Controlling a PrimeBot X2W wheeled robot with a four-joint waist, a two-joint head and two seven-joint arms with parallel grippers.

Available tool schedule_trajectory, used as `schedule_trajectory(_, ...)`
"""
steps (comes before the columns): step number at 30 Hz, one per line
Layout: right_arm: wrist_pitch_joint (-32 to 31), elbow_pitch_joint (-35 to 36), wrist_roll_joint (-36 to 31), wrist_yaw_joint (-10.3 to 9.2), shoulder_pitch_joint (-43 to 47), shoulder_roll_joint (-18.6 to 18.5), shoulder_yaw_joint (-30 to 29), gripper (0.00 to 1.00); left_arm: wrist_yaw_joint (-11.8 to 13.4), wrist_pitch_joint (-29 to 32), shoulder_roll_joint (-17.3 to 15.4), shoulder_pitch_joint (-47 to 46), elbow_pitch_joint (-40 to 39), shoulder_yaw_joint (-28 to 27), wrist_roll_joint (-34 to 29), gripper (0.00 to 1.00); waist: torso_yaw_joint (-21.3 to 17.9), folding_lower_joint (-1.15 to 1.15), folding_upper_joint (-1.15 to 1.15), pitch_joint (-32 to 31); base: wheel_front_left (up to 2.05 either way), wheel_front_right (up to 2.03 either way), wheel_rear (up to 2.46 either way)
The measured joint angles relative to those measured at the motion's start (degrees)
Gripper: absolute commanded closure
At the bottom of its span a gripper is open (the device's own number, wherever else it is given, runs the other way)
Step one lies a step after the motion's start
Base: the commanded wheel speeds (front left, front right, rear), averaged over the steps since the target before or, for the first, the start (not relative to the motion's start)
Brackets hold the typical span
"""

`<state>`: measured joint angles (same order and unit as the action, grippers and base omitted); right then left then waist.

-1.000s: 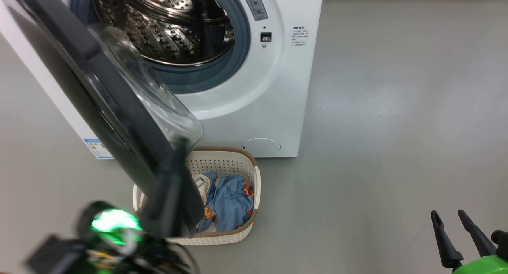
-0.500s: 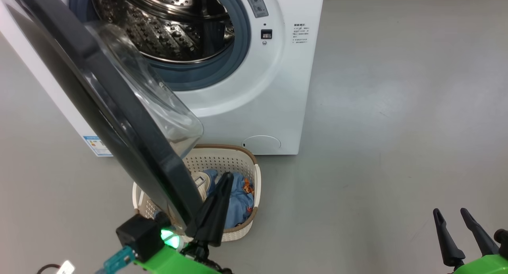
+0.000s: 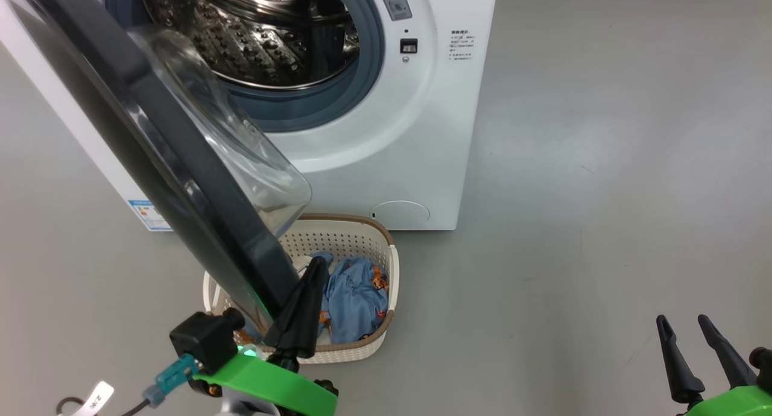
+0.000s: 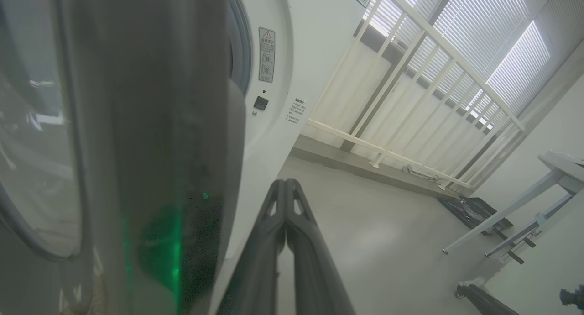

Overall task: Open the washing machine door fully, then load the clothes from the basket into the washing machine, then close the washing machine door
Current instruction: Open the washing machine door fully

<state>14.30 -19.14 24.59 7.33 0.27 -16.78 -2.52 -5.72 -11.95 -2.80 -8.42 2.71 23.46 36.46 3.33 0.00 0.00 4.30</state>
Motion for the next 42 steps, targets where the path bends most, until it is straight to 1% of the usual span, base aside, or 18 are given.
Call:
schedule_trajectory(9,0.0,0.27,0.0,0.0,-0.01,0.07,-0.3,0.0,-0.09,-1.0,0.14,-1.41,3.54,-0.97,0.68,1.0,0.56,0.0,0.0,0.35,0.0,0.0,0.0)
schedule_trajectory(20,0.0,0.66,-0.34,0.0,-0.01,0.18,-0.63,0.0,-0.1,-1.52,0.32,-1.42,4.14,-1.09,0.59,1.0,2.06,0.0,0.0,0.55,0.0,0.0,0.0)
schedule_trajectory(31,0.0,0.99,-0.42,0.0,-0.01,0.18,-0.62,0.0,0.52,-1.51,-0.16,-0.48,1.78,-0.76,-0.07,1.0,5.18,0.0,0.0,0.96,0.0,0.0,0.0)
schedule_trajectory(42,0.0,1.09,-0.42,0.0,-0.06,-0.01,-0.54,0.0,2.29,-0.85,-1.82,1.46,-0.92,-0.93,-0.37,1.0,8.63,0.0,0.0,0.87,0.0,0.0,0.0)
